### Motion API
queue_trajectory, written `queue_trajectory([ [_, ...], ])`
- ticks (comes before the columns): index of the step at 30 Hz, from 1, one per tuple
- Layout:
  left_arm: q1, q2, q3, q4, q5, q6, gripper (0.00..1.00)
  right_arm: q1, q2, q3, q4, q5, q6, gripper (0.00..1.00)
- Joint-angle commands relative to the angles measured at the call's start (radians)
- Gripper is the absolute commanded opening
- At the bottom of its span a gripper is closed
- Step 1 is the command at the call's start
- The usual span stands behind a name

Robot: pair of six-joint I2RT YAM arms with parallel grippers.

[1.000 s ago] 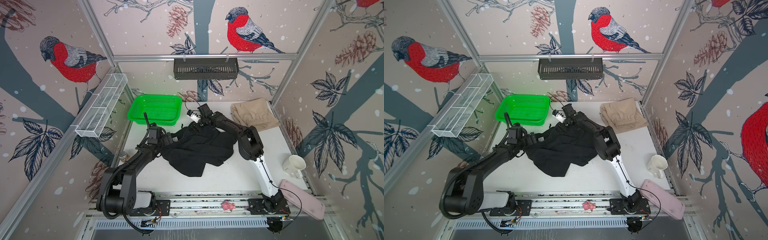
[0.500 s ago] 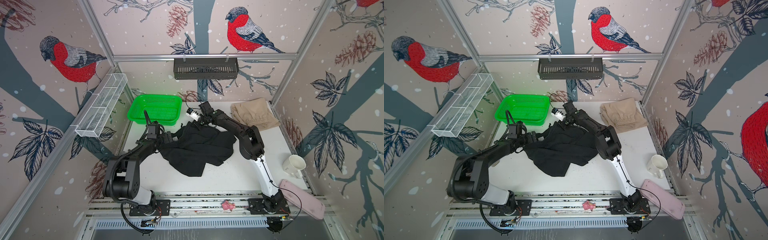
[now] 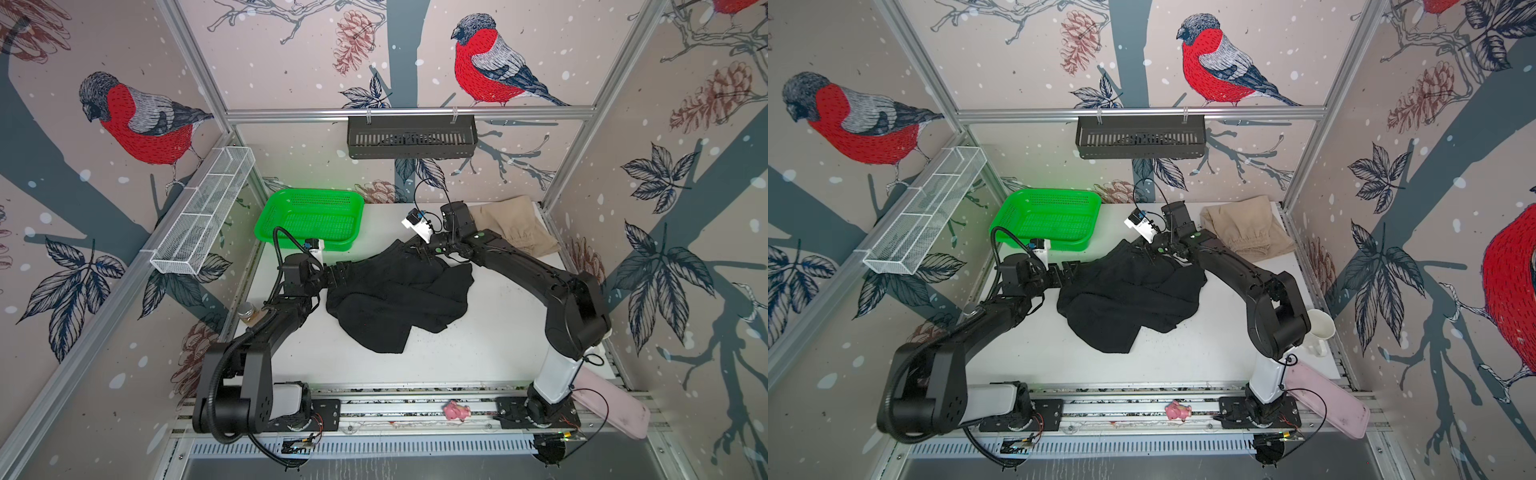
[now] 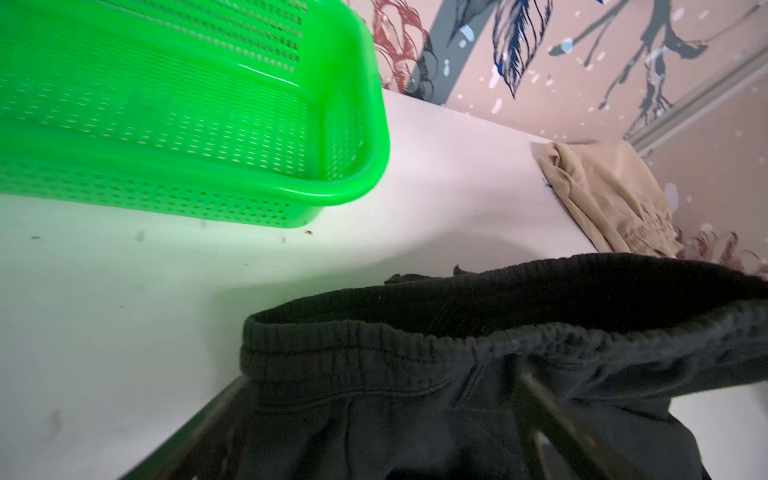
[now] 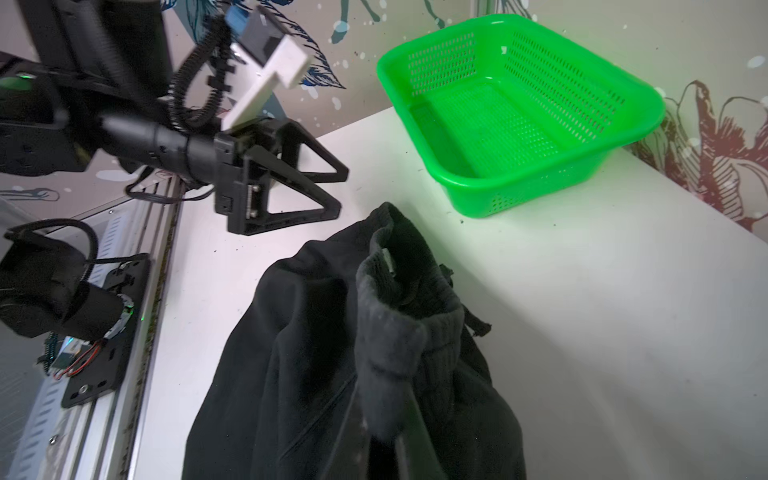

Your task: Fold and stack the shorts

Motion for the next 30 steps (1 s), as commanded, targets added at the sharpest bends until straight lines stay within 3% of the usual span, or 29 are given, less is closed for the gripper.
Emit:
queue_trajectory([
  [1, 0.002, 0.081, 0.050, 0.006, 0.182, 0.088, 0.97, 0.000, -0.039, -0.054, 0.044, -0.032, 0.023, 0.00],
  [3, 0.002, 0.133, 0.079, -0.033, 0.197, 0.105, 0.97, -0.001, -0.057, -0.095, 0.070, -0.030, 0.038, 0.00],
  [7, 0.016, 0.171, 0.140, -0.177, 0.048, 0.108, 0.97, -0.009, -0.079, -0.140, 0.104, -0.029, 0.060, 0.01],
  [16, 0.033, 0.152, 0.152, -0.248, -0.142, 0.062, 0.97, -0.010, -0.079, -0.157, 0.133, -0.043, 0.079, 0.00],
  [28, 0.031, 0.288, 0.189, -0.207, -0.056, 0.014, 0.96, -0.010, -0.074, -0.156, 0.166, -0.075, 0.108, 0.01],
  [30, 0.029, 0.304, 0.203, -0.203, -0.039, 0.016, 0.92, -0.010, -0.076, -0.162, 0.171, -0.077, 0.113, 0.01],
])
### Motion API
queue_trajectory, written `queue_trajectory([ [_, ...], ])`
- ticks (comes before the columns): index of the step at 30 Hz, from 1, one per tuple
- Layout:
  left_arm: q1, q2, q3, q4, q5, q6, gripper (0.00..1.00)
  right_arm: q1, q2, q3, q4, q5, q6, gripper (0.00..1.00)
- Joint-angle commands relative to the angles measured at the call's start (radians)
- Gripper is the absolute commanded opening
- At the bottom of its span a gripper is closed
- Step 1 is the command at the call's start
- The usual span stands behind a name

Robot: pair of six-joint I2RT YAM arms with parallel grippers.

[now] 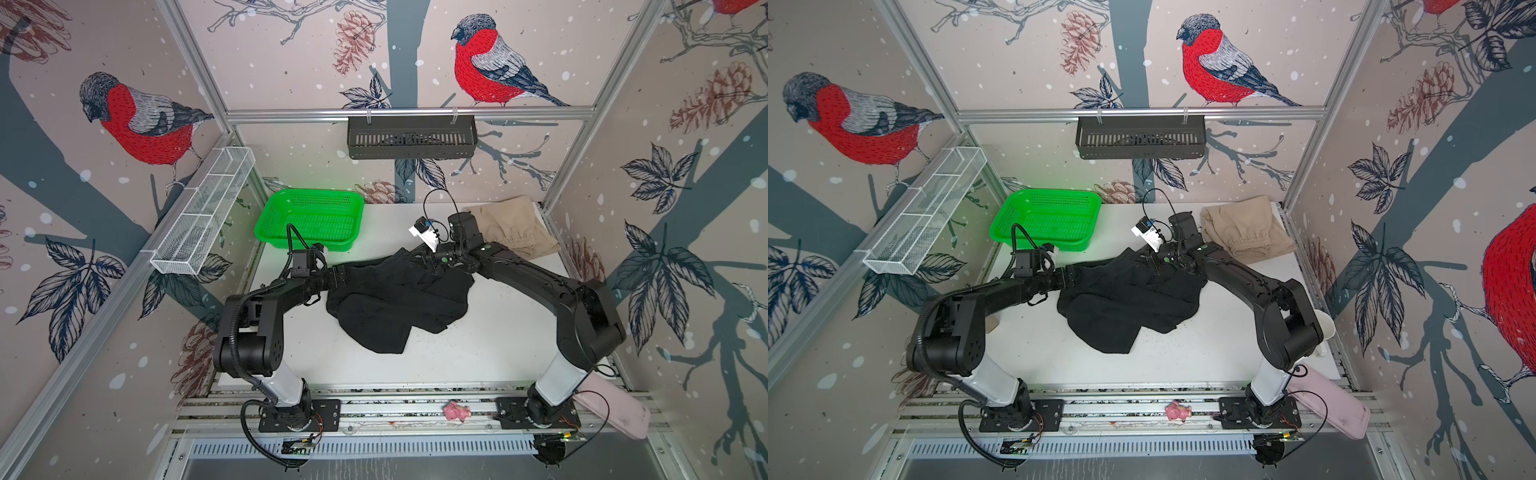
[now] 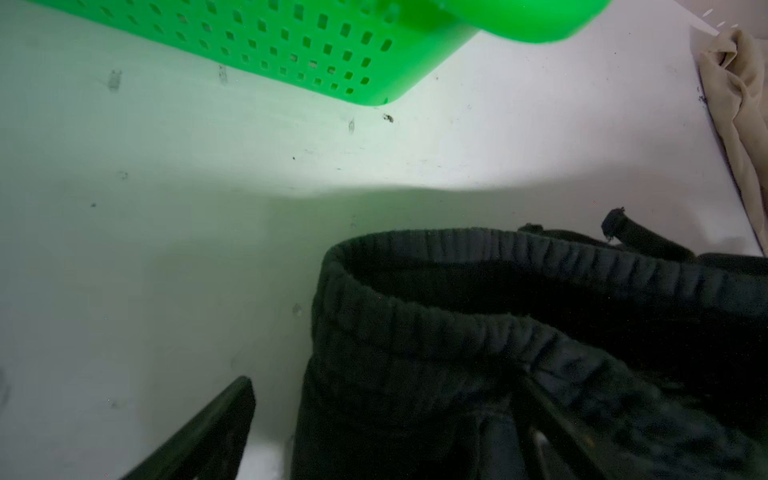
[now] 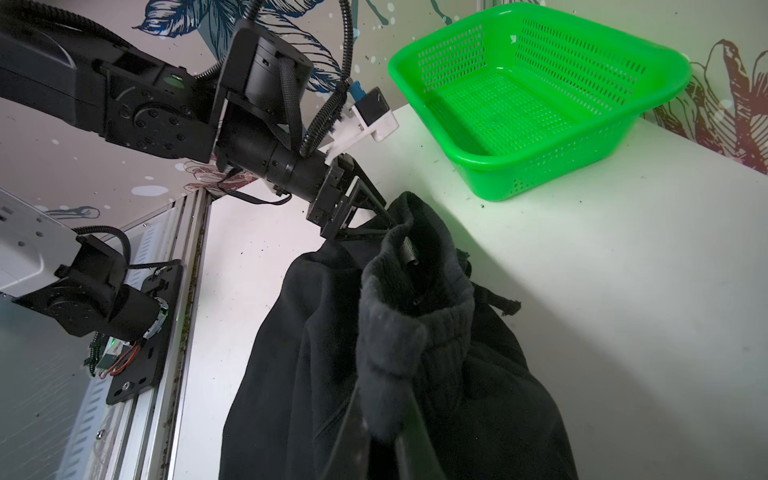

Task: Fold and stack the shorts
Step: 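Lift the black shorts by the waistband with both grippers, spreading them apart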

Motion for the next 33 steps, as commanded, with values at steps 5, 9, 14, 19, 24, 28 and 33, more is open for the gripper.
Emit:
queue_trajectory([
  [5, -0.010, 0.035, 0.026, 0.087, 0.123, -0.010, 0.43, -0.003, -0.004, -0.016, 0.068, -0.038, 0.032, 0.01],
  [9, -0.018, 0.049, 0.038, 0.088, 0.164, -0.013, 0.00, -0.013, -0.012, -0.011, 0.058, -0.014, 0.041, 0.01],
  [14, -0.034, -0.023, 0.094, -0.004, 0.165, 0.001, 0.00, -0.054, -0.077, -0.026, 0.027, 0.052, 0.050, 0.01],
  [19, -0.094, -0.168, 0.196, -0.125, 0.156, 0.024, 0.00, -0.120, -0.190, -0.074, 0.020, 0.161, 0.070, 0.01],
  [24, -0.173, -0.280, 0.355, -0.150, 0.225, 0.029, 0.00, -0.153, -0.318, -0.044, -0.020, 0.299, 0.073, 0.01],
  [28, -0.202, -0.303, 0.556, -0.276, 0.306, 0.081, 0.00, -0.192, -0.450, -0.020, -0.015, 0.446, 0.130, 0.01],
  [33, -0.204, -0.382, 0.647, -0.336, 0.347, 0.127, 0.00, -0.239, -0.608, -0.046, 0.033, 0.489, 0.223, 0.01],
])
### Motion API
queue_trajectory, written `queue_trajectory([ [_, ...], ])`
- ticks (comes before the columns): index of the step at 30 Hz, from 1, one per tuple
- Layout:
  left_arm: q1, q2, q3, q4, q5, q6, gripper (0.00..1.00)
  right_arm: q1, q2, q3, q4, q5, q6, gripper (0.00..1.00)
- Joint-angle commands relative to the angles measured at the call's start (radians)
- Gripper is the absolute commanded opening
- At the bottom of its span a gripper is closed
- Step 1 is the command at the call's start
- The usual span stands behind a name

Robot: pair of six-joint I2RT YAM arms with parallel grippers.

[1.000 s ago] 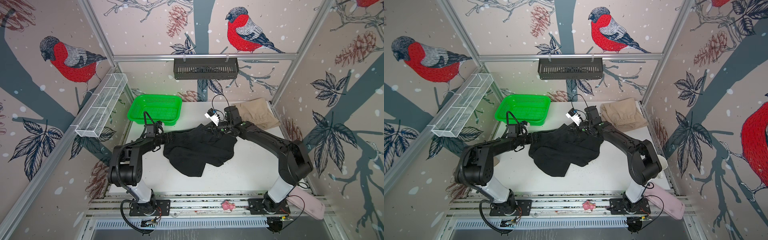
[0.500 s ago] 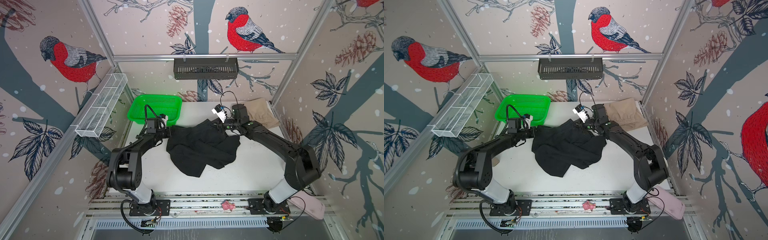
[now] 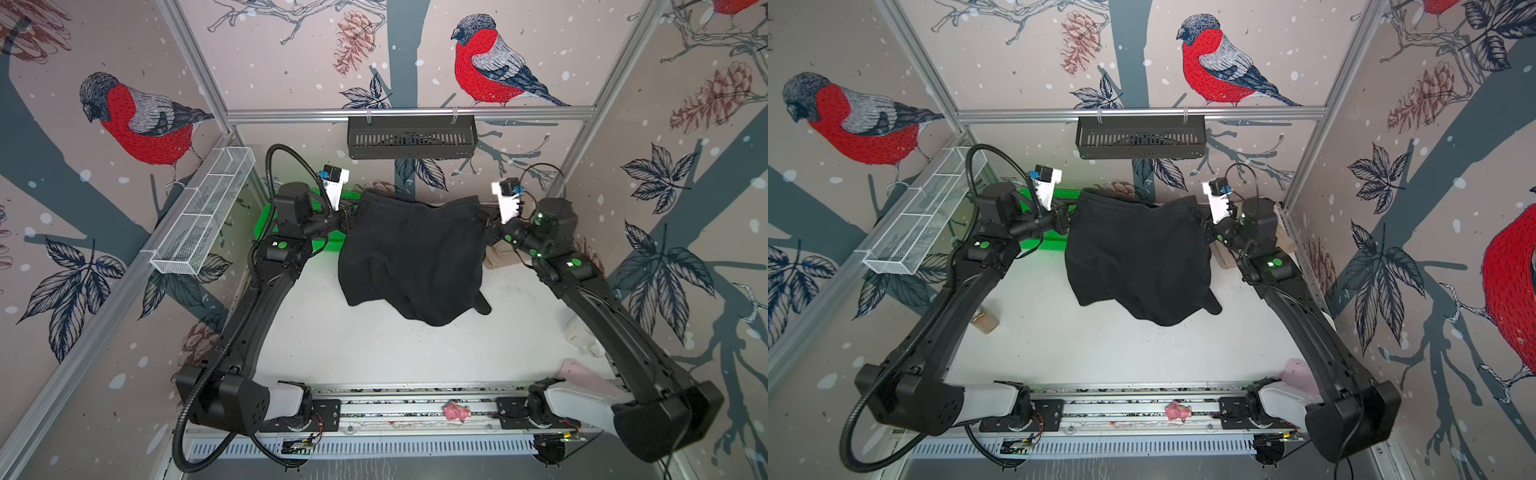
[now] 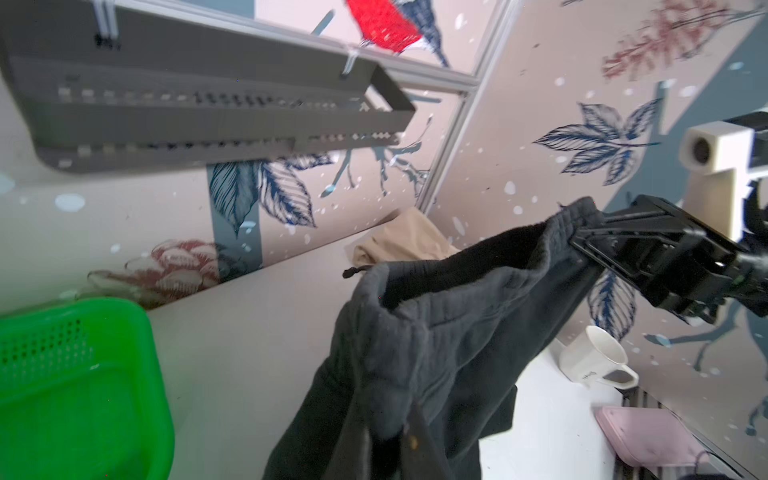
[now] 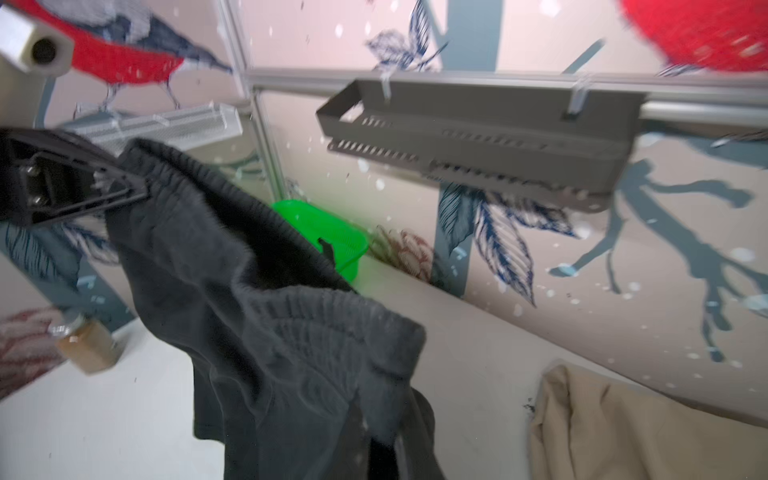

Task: Fold and stack the shorts
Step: 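Lift the black shorts by the waistband with both grippers, spreading them apart, then lower the hanging shorts flat onto the table with both grippers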

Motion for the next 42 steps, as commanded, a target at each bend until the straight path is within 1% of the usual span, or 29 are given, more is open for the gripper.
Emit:
queue_trajectory([
  [1, 0.000, -0.056, 0.022, -0.056, 0.050, 0.049, 0.00, -0.009, -0.050, 0.015, 0.014, 0.073, 0.065, 0.01],
  [3, 0.000, -0.106, 0.019, -0.087, 0.050, 0.056, 0.00, -0.009, -0.071, 0.035, -0.056, 0.064, 0.068, 0.01],
  [5, 0.000, -0.157, 0.012, -0.118, 0.030, 0.037, 0.00, -0.009, -0.109, 0.034, -0.105, 0.080, 0.093, 0.01],
  [7, 0.000, -0.194, 0.032, -0.185, 0.014, 0.010, 0.00, -0.009, -0.153, 0.039, -0.162, 0.084, 0.120, 0.01],
  [10, 0.000, -0.197, 0.122, -0.354, -0.029, -0.023, 0.00, -0.008, -0.201, 0.073, -0.253, 0.083, 0.157, 0.01],
  [12, 0.000, -0.168, 0.183, -0.447, -0.034, -0.034, 0.00, -0.009, -0.207, 0.101, -0.294, 0.081, 0.176, 0.01],
  [13, 0.000, -0.139, 0.212, -0.486, -0.054, -0.041, 0.00, -0.009, -0.193, 0.113, -0.310, 0.081, 0.176, 0.01],
  [16, 0.000, -0.042, 0.241, -0.502, -0.150, -0.044, 0.00, -0.012, -0.097, 0.136, -0.310, 0.096, 0.146, 0.01],
  [18, 0.000, 0.038, 0.258, -0.479, -0.202, -0.040, 0.00, -0.025, 0.017, 0.176, -0.305, 0.110, 0.113, 0.01],
  [20, 0.000, 0.126, 0.296, -0.438, -0.220, -0.029, 0.00, -0.049, 0.130, 0.221, -0.268, 0.114, 0.083, 0.01],
  [23, 0.000, 0.250, 0.360, -0.327, -0.225, -0.004, 0.00, -0.083, 0.292, 0.311, -0.190, 0.102, 0.047, 0.01],
  [24, -0.003, 0.287, 0.396, -0.299, -0.237, 0.008, 0.00, -0.087, 0.338, 0.344, -0.166, 0.088, 0.022, 0.01],
  [26, -0.006, 0.352, 0.487, -0.270, -0.216, 0.032, 0.00, -0.087, 0.409, 0.410, -0.121, 0.075, 0.001, 0.00],
  [28, -0.013, 0.397, 0.581, -0.254, -0.198, 0.059, 0.00, -0.094, 0.455, 0.485, -0.103, 0.038, -0.006, 0.01],
  [30, -0.026, 0.400, 0.629, -0.233, -0.184, 0.083, 0.00, -0.097, 0.458, 0.531, -0.097, 0.007, -0.027, 0.00],
  [31, -0.034, 0.384, 0.631, -0.216, -0.173, 0.098, 0.00, -0.099, 0.442, 0.527, -0.082, -0.006, -0.033, 0.00],
  [33, -0.043, 0.323, 0.566, -0.160, -0.162, 0.110, 0.00, -0.100, 0.384, 0.478, -0.045, -0.017, -0.055, 0.00],
  [35, -0.045, 0.218, 0.402, -0.027, -0.168, 0.095, 0.00, -0.100, 0.287, 0.359, 0.035, -0.024, -0.073, 0.00],
  [37, -0.045, 0.071, 0.155, 0.174, -0.169, 0.094, 0.00, -0.099, 0.162, 0.175, 0.158, -0.032, -0.085, 0.00],
  [39, -0.044, -0.068, -0.077, 0.341, -0.218, 0.087, 0.00, -0.100, 0.044, 0.015, 0.232, -0.028, -0.099, 0.01],
  [40, -0.045, -0.130, -0.186, 0.399, -0.238, 0.088, 0.00, -0.100, -0.011, -0.064, 0.249, -0.021, -0.100, 0.01],
  [42, -0.045, -0.218, -0.358, 0.447, -0.253, 0.093, 0.00, -0.099, -0.105, -0.203, 0.250, -0.016, -0.096, 0.01],
])
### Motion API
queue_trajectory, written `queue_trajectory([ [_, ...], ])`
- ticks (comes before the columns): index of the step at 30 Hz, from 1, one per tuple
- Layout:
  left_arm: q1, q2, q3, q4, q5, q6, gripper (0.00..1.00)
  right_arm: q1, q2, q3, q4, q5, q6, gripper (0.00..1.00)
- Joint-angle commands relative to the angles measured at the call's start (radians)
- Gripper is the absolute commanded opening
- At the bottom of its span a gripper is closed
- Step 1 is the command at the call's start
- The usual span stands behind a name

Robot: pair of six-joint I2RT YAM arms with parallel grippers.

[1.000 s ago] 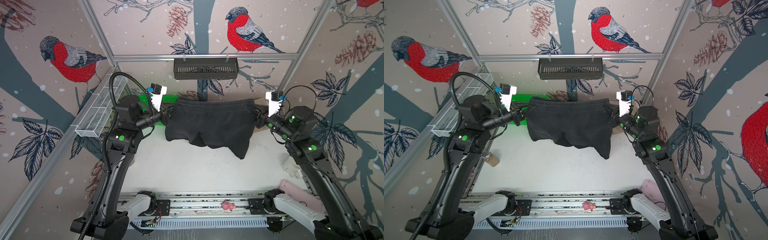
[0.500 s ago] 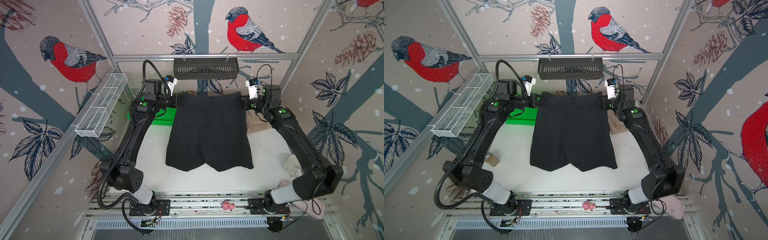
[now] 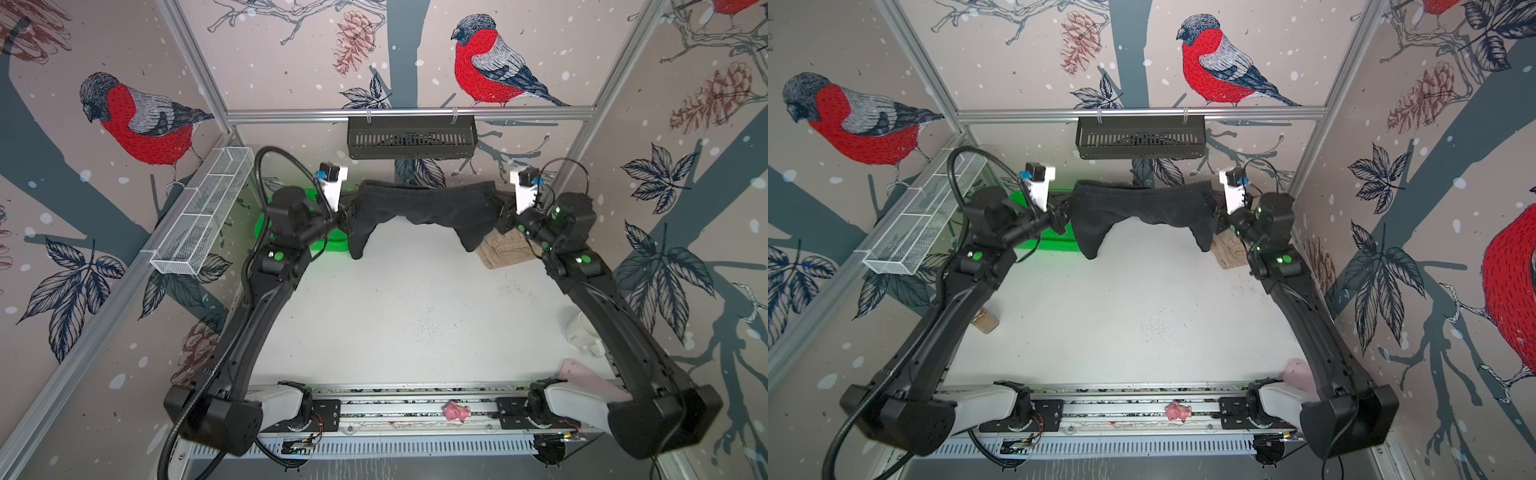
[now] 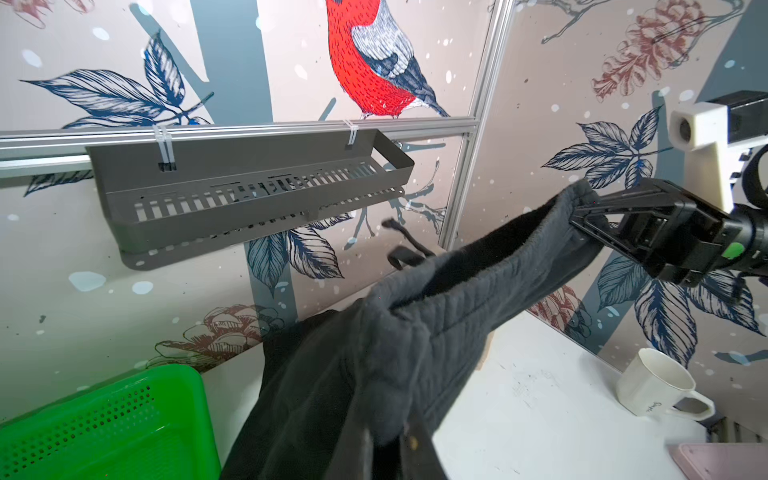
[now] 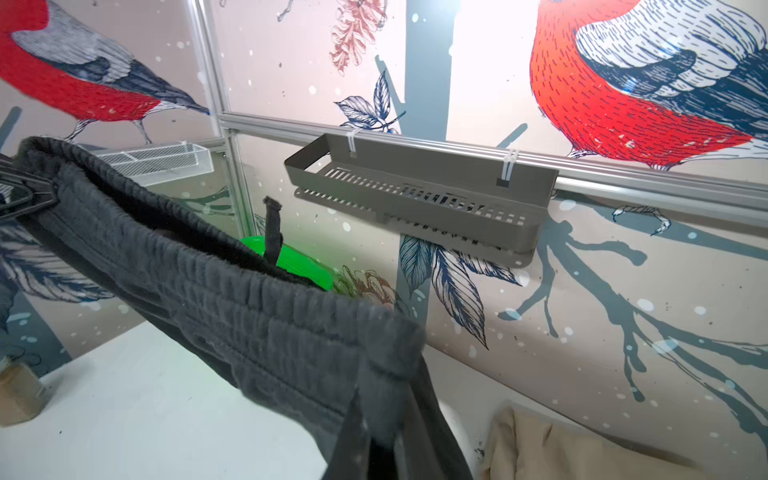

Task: Fold and stack the shorts
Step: 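Lower the hanging shorts flat onto the table with both grippers, then release the waistband and reach the right gripper to the shorts' far edge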

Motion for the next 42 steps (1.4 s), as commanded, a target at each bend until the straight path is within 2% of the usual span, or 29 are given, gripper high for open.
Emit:
queue_trajectory([
  [1, 0.004, -0.108, -0.230, 0.270, -0.085, 0.004, 0.00, -0.002, -0.135, -0.190, 0.116, 0.049, -0.003, 0.00],
  [3, 0.002, -0.161, -0.366, 0.288, -0.061, -0.036, 0.00, 0.001, -0.230, -0.340, 0.129, 0.045, 0.030, 0.05],
  [4, -0.008, -0.191, -0.433, 0.298, -0.065, -0.057, 0.00, 0.007, -0.288, -0.414, 0.127, 0.049, 0.060, 0.17],
  [5, -0.029, -0.217, -0.484, 0.306, -0.094, -0.071, 0.00, 0.012, -0.341, -0.474, 0.127, 0.050, 0.094, 0.23],
  [7, -0.071, -0.272, -0.578, 0.337, -0.145, -0.117, 0.00, 0.032, -0.459, -0.589, 0.122, 0.048, 0.146, 0.27],
  [8, -0.086, -0.301, -0.613, 0.336, -0.162, -0.143, 0.00, 0.053, -0.524, -0.636, 0.117, 0.080, 0.192, 0.34],
  [9, -0.099, -0.328, -0.641, 0.321, -0.179, -0.166, 0.09, 0.076, -0.587, -0.673, 0.129, 0.104, 0.235, 0.56],
  [10, -0.108, -0.351, -0.660, 0.302, -0.190, -0.185, 0.27, 0.096, -0.635, -0.694, 0.130, 0.125, 0.267, 0.76],
  [11, -0.115, -0.377, -0.681, 0.276, -0.205, -0.214, 0.50, 0.118, -0.687, -0.702, 0.121, 0.159, 0.303, 0.86],
  [12, -0.120, -0.404, -0.696, 0.249, -0.216, -0.236, 0.70, 0.134, -0.728, -0.704, 0.116, 0.186, 0.322, 0.88],
  [14, -0.126, -0.452, -0.714, 0.211, -0.215, -0.264, 0.98, 0.156, -0.767, -0.696, 0.106, 0.236, 0.329, 0.88],
  [16, -0.130, -0.498, -0.710, 0.163, -0.220, -0.265, 0.98, 0.163, -0.742, -0.671, 0.085, 0.253, 0.318, 0.87],
  [19, -0.132, -0.543, -0.684, 0.095, -0.265, -0.274, 0.98, 0.172, -0.596, -0.629, 0.081, 0.214, 0.331, 0.83],
  [21, -0.131, -0.548, -0.653, 0.035, -0.361, -0.299, 0.98, 0.211, -0.444, -0.583, 0.079, 0.223, 0.335, 0.85],
  [24, -0.131, -0.515, -0.632, -0.036, -0.476, -0.338, 0.98, 0.307, -0.186, -0.452, 0.018, 0.284, 0.271, 0.89],
  [27, -0.131, -0.447, -0.629, -0.093, -0.506, -0.382, 0.98, 0.400, 0.081, -0.256, -0.123, 0.276, 0.188, 0.91],
  [31, -0.132, -0.372, -0.646, -0.139, -0.511, -0.444, 0.98, 0.443, 0.348, -0.126, -0.185, 0.209, 0.148, 0.92],
  [33, -0.131, -0.370, -0.671, -0.138, -0.518, -0.473, 0.98, 0.443, 0.435, -0.106, -0.166, 0.133, 0.144, 0.92],
  [38, -0.131, -0.426, -0.747, -0.096, -0.549, -0.513, 0.98, 0.407, 0.593, -0.057, -0.189, 0.069, 0.150, 0.96],
  [40, -0.130, -0.435, -0.772, -0.069, -0.550, -0.516, 0.98, 0.402, 0.625, -0.047, -0.209, 0.001, 0.146, 0.99],
  [42, -0.129, -0.427, -0.785, -0.061, -0.566, -0.518, 0.98, 0.414, 0.617, -0.061, -0.228, -0.077, 0.148, 0.97],
])
